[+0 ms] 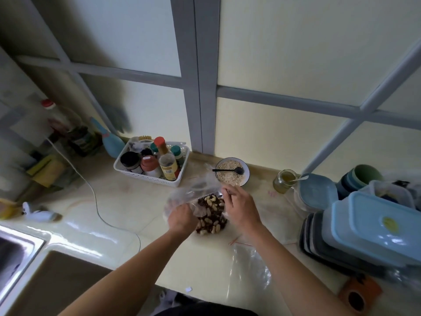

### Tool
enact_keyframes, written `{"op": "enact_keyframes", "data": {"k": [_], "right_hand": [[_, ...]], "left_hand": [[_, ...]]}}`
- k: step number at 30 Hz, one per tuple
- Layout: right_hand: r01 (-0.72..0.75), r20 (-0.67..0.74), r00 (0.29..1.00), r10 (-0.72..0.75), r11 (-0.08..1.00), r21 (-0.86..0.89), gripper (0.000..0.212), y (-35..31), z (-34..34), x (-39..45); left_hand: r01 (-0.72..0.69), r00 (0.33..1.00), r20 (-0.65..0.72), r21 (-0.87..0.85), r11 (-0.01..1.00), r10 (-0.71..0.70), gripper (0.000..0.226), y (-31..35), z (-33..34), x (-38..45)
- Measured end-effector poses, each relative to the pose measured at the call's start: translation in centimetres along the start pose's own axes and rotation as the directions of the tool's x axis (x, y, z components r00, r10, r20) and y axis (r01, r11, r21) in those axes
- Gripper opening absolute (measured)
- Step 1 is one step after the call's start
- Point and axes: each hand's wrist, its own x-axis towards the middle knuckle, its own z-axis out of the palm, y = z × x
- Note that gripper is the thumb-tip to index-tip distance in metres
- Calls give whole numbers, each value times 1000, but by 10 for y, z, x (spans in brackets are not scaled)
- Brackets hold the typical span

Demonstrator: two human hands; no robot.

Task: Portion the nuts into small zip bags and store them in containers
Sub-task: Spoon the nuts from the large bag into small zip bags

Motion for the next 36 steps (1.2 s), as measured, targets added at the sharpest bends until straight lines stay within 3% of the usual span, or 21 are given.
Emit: {"op": "enact_keyframes", "data": {"k": [4,8,13,17,19,21,23,25,29,33,36], "right_hand": [[-59,-54,997,56,997,-58,25,-11,4,-5],[-101,-45,994,97,990,-96,26,-30,12,-3],[-128,-2,992,128,987,-96,28,-50,29,-1],[-90,-43,995,85,990,-109,30,-62,44,-10],[-156,-74,986,151,985,-72,39,-64,54,-18],[-322,-90,941,325,946,49,41,-64,62,-27],[-543,-56,818,572,801,252,40,-65,65,-32],[-685,12,651,759,582,438,39,-63,67,-33],[-628,196,429,882,136,766,29,-54,68,-31],[-546,346,347,872,-112,830,27,-49,58,-29],[-511,410,325,853,-207,835,27,-41,49,-31]], "left_hand": [[98,989,77,285,954,-124,51,0,-14,-5],[39,996,60,395,918,-68,59,-6,-20,-9],[-15,982,186,210,978,-25,56,-30,-26,5],[-97,975,208,80,992,78,58,-30,-35,0],[-126,973,201,32,991,117,49,-30,-35,2],[-153,968,200,-2,988,150,39,-32,-33,3],[-214,954,214,0,977,209,32,-32,-34,0],[-266,939,227,3,964,258,29,-34,-32,-2],[-272,927,264,-13,962,266,31,-35,-28,0],[-258,942,229,32,966,244,44,-32,-29,1],[-256,942,236,38,966,240,48,-31,-25,6]]}}
